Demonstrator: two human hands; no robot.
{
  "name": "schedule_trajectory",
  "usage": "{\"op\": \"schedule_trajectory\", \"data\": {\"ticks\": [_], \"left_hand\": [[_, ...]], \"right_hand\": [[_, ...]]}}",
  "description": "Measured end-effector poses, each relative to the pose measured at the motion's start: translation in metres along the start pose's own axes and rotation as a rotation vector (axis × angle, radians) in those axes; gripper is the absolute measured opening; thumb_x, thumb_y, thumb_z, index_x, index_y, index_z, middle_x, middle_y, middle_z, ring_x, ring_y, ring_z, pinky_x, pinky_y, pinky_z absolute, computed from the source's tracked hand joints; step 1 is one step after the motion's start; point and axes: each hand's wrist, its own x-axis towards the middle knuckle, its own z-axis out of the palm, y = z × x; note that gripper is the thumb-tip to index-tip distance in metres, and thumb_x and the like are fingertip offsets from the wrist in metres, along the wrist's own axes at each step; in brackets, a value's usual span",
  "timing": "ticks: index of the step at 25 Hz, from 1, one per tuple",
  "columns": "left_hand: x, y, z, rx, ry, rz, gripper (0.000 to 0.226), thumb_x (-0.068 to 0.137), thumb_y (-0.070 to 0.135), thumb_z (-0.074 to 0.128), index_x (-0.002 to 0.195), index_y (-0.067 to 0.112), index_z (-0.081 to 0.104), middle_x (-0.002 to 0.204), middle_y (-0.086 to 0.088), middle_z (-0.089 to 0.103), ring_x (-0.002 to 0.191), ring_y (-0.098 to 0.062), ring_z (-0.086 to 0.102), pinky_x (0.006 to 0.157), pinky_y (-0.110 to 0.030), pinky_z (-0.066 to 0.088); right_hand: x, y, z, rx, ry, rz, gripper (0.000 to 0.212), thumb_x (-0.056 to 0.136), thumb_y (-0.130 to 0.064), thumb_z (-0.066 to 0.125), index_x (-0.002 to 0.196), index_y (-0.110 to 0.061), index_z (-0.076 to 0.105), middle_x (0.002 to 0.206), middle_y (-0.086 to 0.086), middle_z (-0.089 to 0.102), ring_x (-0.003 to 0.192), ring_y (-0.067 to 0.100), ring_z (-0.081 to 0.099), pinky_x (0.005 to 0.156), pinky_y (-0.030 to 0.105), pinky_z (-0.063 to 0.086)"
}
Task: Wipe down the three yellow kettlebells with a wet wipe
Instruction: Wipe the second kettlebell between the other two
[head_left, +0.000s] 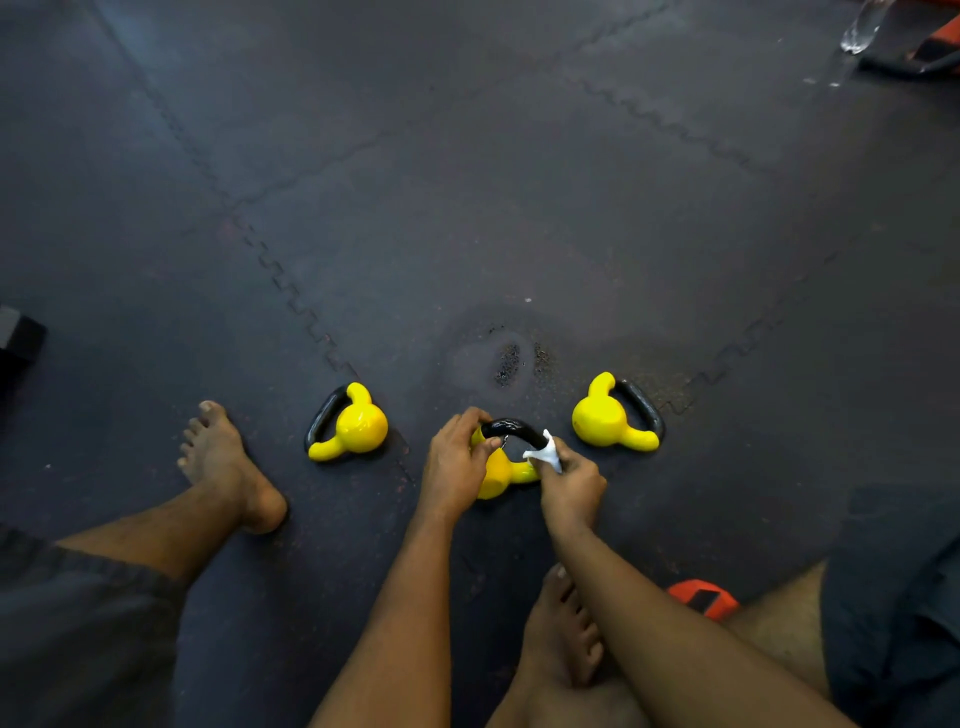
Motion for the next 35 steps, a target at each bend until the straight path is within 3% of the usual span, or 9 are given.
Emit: {"op": "schedule_trajectory", "data": {"ticks": [5, 11, 15, 20, 25, 26, 28, 31, 35], "left_hand": [[-0.009, -0.025, -0.018, -0.102, 0.089, -0.129, 0.018, 0.091, 0.013, 0.063, 0.108, 0.011, 0.057, 0.096, -0.006, 0.064, 0.086, -0.023, 0.059, 0.074, -0.031, 0.046], [-0.013, -0.025, -0.026, -0.096, 0.073, -0.143, 0.038, 0.089, 0.002, 0.059, 0.124, 0.015, 0.054, 0.111, -0.007, 0.069, 0.095, -0.025, 0.065, 0.088, -0.033, 0.051], [-0.016, -0.027, -0.029, -0.113, 0.075, -0.18, 0.04, 0.088, -0.002, 0.058, 0.125, 0.013, 0.054, 0.107, -0.01, 0.068, 0.099, -0.026, 0.064, 0.092, -0.038, 0.051], [-0.02, -0.027, -0.028, -0.133, 0.084, -0.196, 0.039, 0.088, -0.004, 0.058, 0.123, 0.013, 0.054, 0.106, -0.009, 0.068, 0.1, -0.023, 0.064, 0.092, -0.034, 0.051], [-0.02, -0.037, -0.035, -0.157, 0.088, -0.235, 0.039, 0.089, -0.006, 0.056, 0.124, 0.011, 0.053, 0.103, -0.007, 0.07, 0.097, -0.02, 0.064, 0.087, -0.029, 0.05], [-0.021, -0.037, -0.035, -0.153, 0.085, -0.238, 0.039, 0.089, -0.006, 0.056, 0.125, 0.011, 0.053, 0.102, -0.007, 0.069, 0.096, -0.019, 0.064, 0.087, -0.028, 0.049], [-0.021, -0.033, -0.034, -0.155, 0.074, -0.242, 0.039, 0.09, -0.005, 0.057, 0.125, 0.013, 0.054, 0.102, -0.007, 0.069, 0.095, -0.018, 0.063, 0.087, -0.026, 0.049], [-0.02, -0.024, -0.029, -0.136, 0.041, -0.209, 0.039, 0.089, -0.002, 0.058, 0.123, 0.018, 0.054, 0.104, -0.007, 0.068, 0.096, -0.021, 0.064, 0.088, -0.03, 0.051], [-0.021, -0.025, -0.028, -0.143, 0.043, -0.216, 0.04, 0.089, -0.002, 0.058, 0.123, 0.019, 0.055, 0.104, -0.006, 0.069, 0.097, -0.022, 0.064, 0.089, -0.032, 0.051]], "right_hand": [[0.005, -0.012, 0.006, 0.029, -0.135, -0.08, 0.032, 0.081, -0.026, 0.074, 0.113, -0.025, 0.074, 0.09, -0.011, 0.074, 0.083, -0.011, 0.058, 0.073, 0.023, 0.049], [-0.003, -0.014, 0.03, -0.027, -0.078, 0.009, 0.031, 0.081, -0.025, 0.075, 0.111, -0.014, 0.074, 0.096, 0.006, 0.076, 0.088, 0.013, 0.067, 0.073, 0.027, 0.048], [0.005, -0.032, 0.046, -0.107, -0.077, 0.12, 0.031, 0.077, -0.037, 0.077, 0.093, -0.011, 0.075, 0.09, 0.012, 0.075, 0.089, 0.029, 0.068, 0.071, 0.033, 0.049], [0.005, -0.037, 0.058, -0.224, -0.06, 0.293, 0.045, 0.071, -0.047, 0.078, 0.094, -0.009, 0.074, 0.096, 0.015, 0.073, 0.094, 0.034, 0.066, 0.073, 0.035, 0.05], [0.017, -0.024, 0.032, 0.073, -0.484, 0.181, 0.018, 0.08, -0.026, 0.079, 0.078, -0.01, 0.07, 0.064, 0.009, 0.06, 0.061, 0.019, 0.051, 0.059, 0.032, 0.04], [0.017, -0.024, 0.031, 0.079, -0.488, 0.191, 0.019, 0.08, -0.025, 0.079, 0.079, -0.009, 0.07, 0.063, 0.007, 0.058, 0.059, 0.018, 0.049, 0.058, 0.031, 0.038], [0.01, -0.028, 0.043, -0.049, -0.329, 0.218, 0.03, 0.078, -0.036, 0.078, 0.083, -0.007, 0.072, 0.07, 0.011, 0.064, 0.068, 0.023, 0.058, 0.061, 0.031, 0.04], [-0.011, -0.046, 0.067, -0.233, -0.012, 0.424, 0.053, 0.077, -0.052, 0.073, 0.104, -0.007, 0.069, 0.106, 0.018, 0.07, 0.101, 0.036, 0.065, 0.074, 0.036, 0.048], [-0.007, -0.042, 0.064, -0.233, -0.034, 0.446, 0.055, 0.076, -0.054, 0.072, 0.105, -0.006, 0.069, 0.11, 0.019, 0.069, 0.105, 0.037, 0.064, 0.08, 0.037, 0.051]]}}
